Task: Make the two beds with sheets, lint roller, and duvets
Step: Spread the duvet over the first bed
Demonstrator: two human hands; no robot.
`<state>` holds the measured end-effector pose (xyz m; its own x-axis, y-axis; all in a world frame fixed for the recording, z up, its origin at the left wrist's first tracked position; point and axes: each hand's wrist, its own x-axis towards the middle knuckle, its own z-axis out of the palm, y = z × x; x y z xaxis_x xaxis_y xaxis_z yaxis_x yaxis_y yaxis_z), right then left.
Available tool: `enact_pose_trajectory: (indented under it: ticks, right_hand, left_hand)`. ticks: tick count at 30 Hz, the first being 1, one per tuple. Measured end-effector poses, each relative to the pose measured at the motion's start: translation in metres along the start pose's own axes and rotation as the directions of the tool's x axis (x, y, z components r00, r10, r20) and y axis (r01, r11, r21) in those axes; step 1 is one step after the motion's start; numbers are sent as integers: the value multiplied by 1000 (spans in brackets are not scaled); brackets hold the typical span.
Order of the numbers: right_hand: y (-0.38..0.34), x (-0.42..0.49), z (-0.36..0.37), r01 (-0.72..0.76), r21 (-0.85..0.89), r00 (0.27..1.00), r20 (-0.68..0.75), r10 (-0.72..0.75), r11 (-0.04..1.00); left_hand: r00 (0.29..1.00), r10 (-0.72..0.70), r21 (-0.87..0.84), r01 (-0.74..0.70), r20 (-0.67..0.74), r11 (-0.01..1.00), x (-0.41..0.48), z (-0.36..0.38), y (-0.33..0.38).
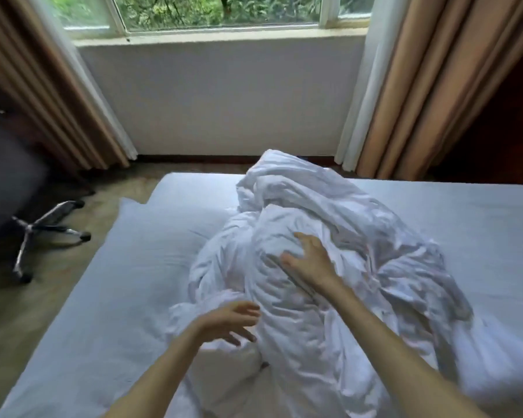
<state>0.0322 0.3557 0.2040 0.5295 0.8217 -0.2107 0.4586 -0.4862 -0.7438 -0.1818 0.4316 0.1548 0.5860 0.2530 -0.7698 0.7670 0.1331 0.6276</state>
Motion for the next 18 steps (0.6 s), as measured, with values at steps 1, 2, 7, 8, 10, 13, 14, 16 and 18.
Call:
enact_pose_trajectory:
  ticks: [1,2,7,8,10,13,14,16,18]
  right_hand:
    - [-20,0,27,65,-32,992,107,-61,997]
    - [-34,2,52,110,-62,975,201,-96,992]
    - [-60,7,135,135,-150,899,434,-58,979]
    - [-60,7,148,142,-172,885,464,-47,975]
    - [-58,1,169,147,-206,856,517,-20,967]
    - [-51,-10,194,130,-220,821,571,19,967]
    - [-48,-13,198,123,-217,814,581,27,968]
    - [-42,-19,201,119,-223,802,596,38,968]
    - [-36,-21,198,131,-230,801,598,33,964]
  left_hand:
    - [998,14,-61,-18,-59,998,-2,1,-21]
    - [980,43,-76,-59,-196,995,0,-5,-42]
    - [647,-156,-202,3,-746,979,-28,-74,-127]
    - [569,-234,-249,53,-789,967,-38,-89,-146]
    - [437,-390,-366,142,-811,920,-56,-107,-188]
    - [302,-618,-577,220,-726,786,-74,-113,-238]
    - [306,-693,-670,191,-653,717,-77,-113,-250]
    - [318,-827,-873,-9,-464,487,-80,-113,-265]
    - [331,-898,-949,-223,-288,222,-78,-116,-267]
